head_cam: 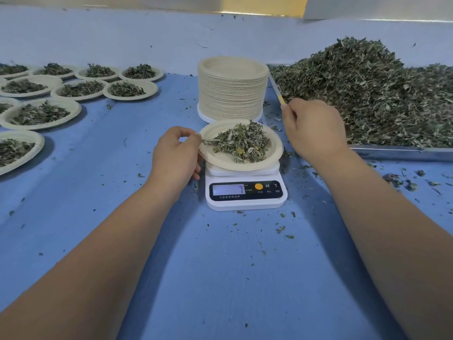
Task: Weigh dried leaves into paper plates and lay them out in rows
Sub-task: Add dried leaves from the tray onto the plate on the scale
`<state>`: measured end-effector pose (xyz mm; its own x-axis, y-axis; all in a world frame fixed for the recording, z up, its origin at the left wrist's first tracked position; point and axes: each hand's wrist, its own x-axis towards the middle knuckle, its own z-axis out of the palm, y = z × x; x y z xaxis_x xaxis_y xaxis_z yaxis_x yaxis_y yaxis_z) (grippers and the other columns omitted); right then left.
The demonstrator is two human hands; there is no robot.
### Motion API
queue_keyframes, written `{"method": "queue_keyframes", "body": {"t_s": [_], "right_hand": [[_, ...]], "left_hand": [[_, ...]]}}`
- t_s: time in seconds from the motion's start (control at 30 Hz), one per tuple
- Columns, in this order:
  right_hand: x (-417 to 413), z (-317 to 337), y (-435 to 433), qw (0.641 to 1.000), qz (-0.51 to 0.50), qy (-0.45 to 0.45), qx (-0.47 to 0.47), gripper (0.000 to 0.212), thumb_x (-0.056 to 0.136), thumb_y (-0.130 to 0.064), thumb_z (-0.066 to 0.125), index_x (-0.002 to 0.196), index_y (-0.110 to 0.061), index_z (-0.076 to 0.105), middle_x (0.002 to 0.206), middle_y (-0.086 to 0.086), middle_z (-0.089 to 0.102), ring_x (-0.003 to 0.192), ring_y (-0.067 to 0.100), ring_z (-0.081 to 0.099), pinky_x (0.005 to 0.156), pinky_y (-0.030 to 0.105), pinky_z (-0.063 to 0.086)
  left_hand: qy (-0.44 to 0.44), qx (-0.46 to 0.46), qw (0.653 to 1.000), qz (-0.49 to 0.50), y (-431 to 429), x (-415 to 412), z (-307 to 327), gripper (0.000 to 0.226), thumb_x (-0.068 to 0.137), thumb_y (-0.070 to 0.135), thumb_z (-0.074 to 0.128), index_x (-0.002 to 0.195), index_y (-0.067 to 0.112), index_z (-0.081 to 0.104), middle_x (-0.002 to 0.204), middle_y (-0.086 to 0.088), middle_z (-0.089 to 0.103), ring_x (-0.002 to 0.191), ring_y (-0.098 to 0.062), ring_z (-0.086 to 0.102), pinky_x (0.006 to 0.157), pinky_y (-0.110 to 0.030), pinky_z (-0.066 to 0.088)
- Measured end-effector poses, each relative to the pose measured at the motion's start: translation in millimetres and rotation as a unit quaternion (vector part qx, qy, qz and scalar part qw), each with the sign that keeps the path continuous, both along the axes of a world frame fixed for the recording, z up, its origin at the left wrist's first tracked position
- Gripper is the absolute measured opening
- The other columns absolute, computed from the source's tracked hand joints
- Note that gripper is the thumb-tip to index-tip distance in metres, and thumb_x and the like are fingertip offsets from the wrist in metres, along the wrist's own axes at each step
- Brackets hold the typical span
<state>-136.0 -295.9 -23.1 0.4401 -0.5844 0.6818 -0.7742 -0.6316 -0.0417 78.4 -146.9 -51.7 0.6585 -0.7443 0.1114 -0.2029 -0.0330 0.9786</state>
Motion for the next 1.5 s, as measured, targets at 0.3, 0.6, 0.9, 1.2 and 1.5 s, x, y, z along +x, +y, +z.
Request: {"method": "queue_keyframes", "body": {"t_s": [0.3,0.6,0.9,1.2,1.5], "right_hand": [[-22,-3,-25,0.989,-0.086,-0.062,0.105,0.043,0.108,-0.041,0.034,0.079,-0.011,0.046,0.06,0.001,0.041,0.06,0.032,0.044,0.054,0.034,0.029],[21,18,26,1.0,0.002,0.029,0.002,0.036,0.103,-0.037,0.033,0.077,-0.02,0.05,0.06,-0.007,0.038,0.067,0.025,0.043,0.079,0.041,0.033],[41,12,41,0.991,-0.035,0.106,0.076,0.027,0.102,-0.027,0.032,0.09,-0.015,0.054,0.063,0.0,0.047,0.068,0.032,0.052,0.087,0.045,0.031],[82,26,61,0.967,0.052,-0.015,0.247,0.017,0.091,-0.032,0.053,0.101,-0.028,0.066,0.089,-0.005,0.069,0.088,0.024,0.06,0.081,0.037,0.045],[209,21,72,0.782,0.17,-0.192,0.568,0.024,0.091,-0.008,0.07,0.108,-0.015,0.054,0.079,0.011,0.073,0.058,0.017,0.074,0.041,0.024,0.051]], "left_hand": [[0.025,0.007,1.0,-0.011,0,-2,2,0.017,0.096,0.022,0.057,0.113,0.024,0.06,0.045,0.005,0.056,0.037,-0.013,0.049,0.036,-0.022,0.039],[0.178,-0.02,0.983,-0.029,-2,4,5,0.018,0.095,0.006,0.054,0.105,0.01,0.068,0.053,0.003,0.056,0.042,-0.013,0.047,0.04,-0.022,0.039],[0.179,-0.035,0.983,0.007,1,18,11,0.015,0.095,0.005,0.056,0.097,0.007,0.071,0.054,0.001,0.059,0.042,-0.012,0.052,0.042,-0.022,0.045],[0.165,-0.069,0.98,0.083,12,60,21,0.022,0.091,0.007,0.064,0.073,0.016,0.072,0.063,0.002,0.069,0.053,-0.011,0.066,0.049,-0.023,0.053],[0.124,-0.078,0.96,0.238,36,154,17,0.007,0.093,0.015,0.07,0.094,0.022,0.072,0.083,0.002,0.07,0.068,-0.014,0.064,0.052,-0.022,0.052]]}}
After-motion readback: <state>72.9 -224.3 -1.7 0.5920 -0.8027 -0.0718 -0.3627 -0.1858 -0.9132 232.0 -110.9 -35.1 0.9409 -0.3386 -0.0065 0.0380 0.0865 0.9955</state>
